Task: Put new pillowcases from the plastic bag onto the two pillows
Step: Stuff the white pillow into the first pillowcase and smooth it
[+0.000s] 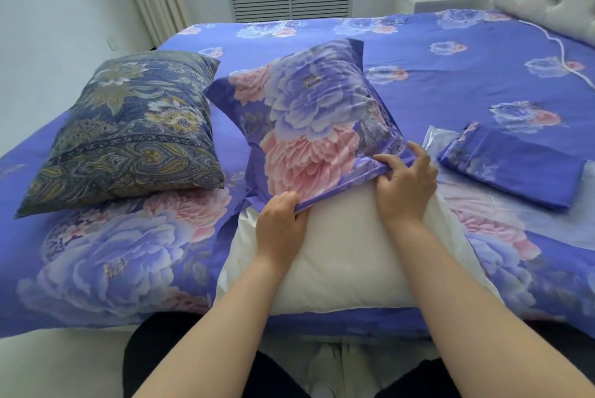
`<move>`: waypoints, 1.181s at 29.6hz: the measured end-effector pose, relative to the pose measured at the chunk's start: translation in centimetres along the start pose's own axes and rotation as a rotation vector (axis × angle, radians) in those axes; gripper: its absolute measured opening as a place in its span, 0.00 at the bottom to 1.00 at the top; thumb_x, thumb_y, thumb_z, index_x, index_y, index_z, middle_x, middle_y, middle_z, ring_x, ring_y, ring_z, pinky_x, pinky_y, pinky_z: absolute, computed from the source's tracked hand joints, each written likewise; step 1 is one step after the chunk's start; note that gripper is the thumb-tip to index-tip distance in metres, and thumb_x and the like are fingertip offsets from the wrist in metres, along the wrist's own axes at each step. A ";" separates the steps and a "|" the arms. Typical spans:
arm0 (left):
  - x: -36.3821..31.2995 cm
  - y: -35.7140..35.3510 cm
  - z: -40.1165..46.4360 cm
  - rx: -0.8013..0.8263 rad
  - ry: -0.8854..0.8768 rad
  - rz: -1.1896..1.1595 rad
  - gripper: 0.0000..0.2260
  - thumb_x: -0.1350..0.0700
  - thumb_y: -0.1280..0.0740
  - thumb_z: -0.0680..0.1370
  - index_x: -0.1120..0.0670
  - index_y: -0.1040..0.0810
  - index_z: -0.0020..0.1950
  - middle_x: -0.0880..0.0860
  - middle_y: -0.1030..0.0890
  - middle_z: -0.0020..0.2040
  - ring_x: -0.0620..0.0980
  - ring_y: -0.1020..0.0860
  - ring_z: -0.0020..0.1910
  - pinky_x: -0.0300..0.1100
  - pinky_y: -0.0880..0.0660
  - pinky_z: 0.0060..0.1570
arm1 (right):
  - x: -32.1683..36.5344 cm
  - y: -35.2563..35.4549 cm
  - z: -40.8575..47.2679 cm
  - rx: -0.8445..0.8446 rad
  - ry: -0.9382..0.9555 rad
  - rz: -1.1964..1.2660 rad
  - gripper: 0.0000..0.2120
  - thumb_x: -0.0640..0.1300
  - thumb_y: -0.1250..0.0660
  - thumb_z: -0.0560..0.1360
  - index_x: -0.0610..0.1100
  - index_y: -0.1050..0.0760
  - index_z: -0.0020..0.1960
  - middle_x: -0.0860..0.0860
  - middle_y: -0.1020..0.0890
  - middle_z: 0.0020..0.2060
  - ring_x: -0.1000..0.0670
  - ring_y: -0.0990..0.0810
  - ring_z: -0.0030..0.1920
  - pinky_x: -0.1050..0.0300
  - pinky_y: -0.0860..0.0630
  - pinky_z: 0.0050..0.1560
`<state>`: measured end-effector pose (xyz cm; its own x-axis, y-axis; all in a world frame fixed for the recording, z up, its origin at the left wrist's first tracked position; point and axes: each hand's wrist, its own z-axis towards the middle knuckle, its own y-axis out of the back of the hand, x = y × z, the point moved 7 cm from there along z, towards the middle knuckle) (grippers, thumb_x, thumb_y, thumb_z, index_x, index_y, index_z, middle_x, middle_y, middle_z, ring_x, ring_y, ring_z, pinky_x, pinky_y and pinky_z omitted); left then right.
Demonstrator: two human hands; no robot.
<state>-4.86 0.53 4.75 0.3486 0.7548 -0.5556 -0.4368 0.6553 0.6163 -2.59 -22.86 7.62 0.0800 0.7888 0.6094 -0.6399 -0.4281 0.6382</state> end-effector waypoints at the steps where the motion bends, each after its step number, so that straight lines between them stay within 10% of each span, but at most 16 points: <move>1: 0.3 -0.2 0.0 -0.004 0.023 -0.022 0.14 0.60 0.35 0.70 0.51 0.41 0.34 0.47 0.36 0.30 0.51 0.37 0.31 0.40 0.48 0.32 | -0.3 -0.1 -0.5 -0.012 -0.013 0.027 0.15 0.40 0.35 0.71 0.53 0.18 0.54 0.45 0.30 0.67 0.36 0.32 0.63 0.43 0.35 0.63; 12: 0.5 0.7 -0.4 -0.061 0.084 0.006 0.13 0.54 0.38 0.67 0.52 0.42 0.28 0.49 0.40 0.25 0.50 0.40 0.25 0.41 0.42 0.26 | 0.3 0.8 -1.9 -0.041 0.106 0.021 0.19 0.40 0.40 0.72 0.51 0.21 0.60 0.41 0.35 0.71 0.34 0.34 0.66 0.43 0.41 0.68; 16: 1.2 0.8 -1.4 -0.075 0.092 -0.033 0.11 0.52 0.41 0.67 0.51 0.42 0.28 0.50 0.38 0.24 0.50 0.40 0.25 0.40 0.42 0.26 | 2.6 4.8 -1.8 -0.352 0.372 0.044 0.10 0.36 0.37 0.74 0.43 0.18 0.49 0.41 0.21 0.53 0.39 0.26 0.57 0.47 0.34 0.58; 18: 2.3 0.9 -2.0 -0.086 0.128 -0.068 0.10 0.51 0.41 0.67 0.51 0.40 0.30 0.49 0.36 0.26 0.50 0.37 0.27 0.41 0.42 0.29 | 4.3 4.2 -2.2 -0.124 0.513 0.154 0.12 0.42 0.41 0.75 0.40 0.21 0.40 0.42 0.19 0.39 0.39 0.22 0.44 0.51 0.32 0.45; 22: 3.6 1.6 -1.5 -0.106 0.204 -0.127 0.09 0.54 0.41 0.67 0.59 0.32 0.31 0.57 0.28 0.34 0.56 0.30 0.36 0.47 0.37 0.37 | 3.1 -1.3 -4.1 0.431 0.426 -0.245 0.23 0.57 0.45 0.77 0.42 0.25 0.34 0.43 0.18 0.36 0.40 0.20 0.41 0.53 0.36 0.35; 28: -1.9 3.2 -2.8 -0.177 -0.269 -0.073 0.18 0.54 0.35 0.68 0.53 0.43 0.27 0.50 0.42 0.24 0.44 0.45 0.29 0.39 0.47 0.28 | -3.7 1.6 -4.4 0.225 0.254 -0.092 0.25 0.57 0.46 0.79 0.42 0.31 0.30 0.43 0.21 0.29 0.40 0.22 0.35 0.55 0.40 0.33; 35: 2.8 2.5 -1.9 -0.010 0.076 0.009 0.05 0.60 0.34 0.66 0.54 0.29 0.38 0.49 0.27 0.33 0.53 0.29 0.33 0.44 0.32 0.32 | -5.7 2.3 -4.4 0.100 0.027 0.099 0.26 0.58 0.53 0.78 0.43 0.28 0.33 0.45 0.23 0.33 0.44 0.28 0.35 0.54 0.41 0.37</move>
<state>-6.57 4.18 3.68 0.2810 0.7565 -0.5906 -0.4481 0.6476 0.6163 -7.87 -26.47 3.55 -0.0016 0.7514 0.6599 -0.5638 -0.5456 0.6200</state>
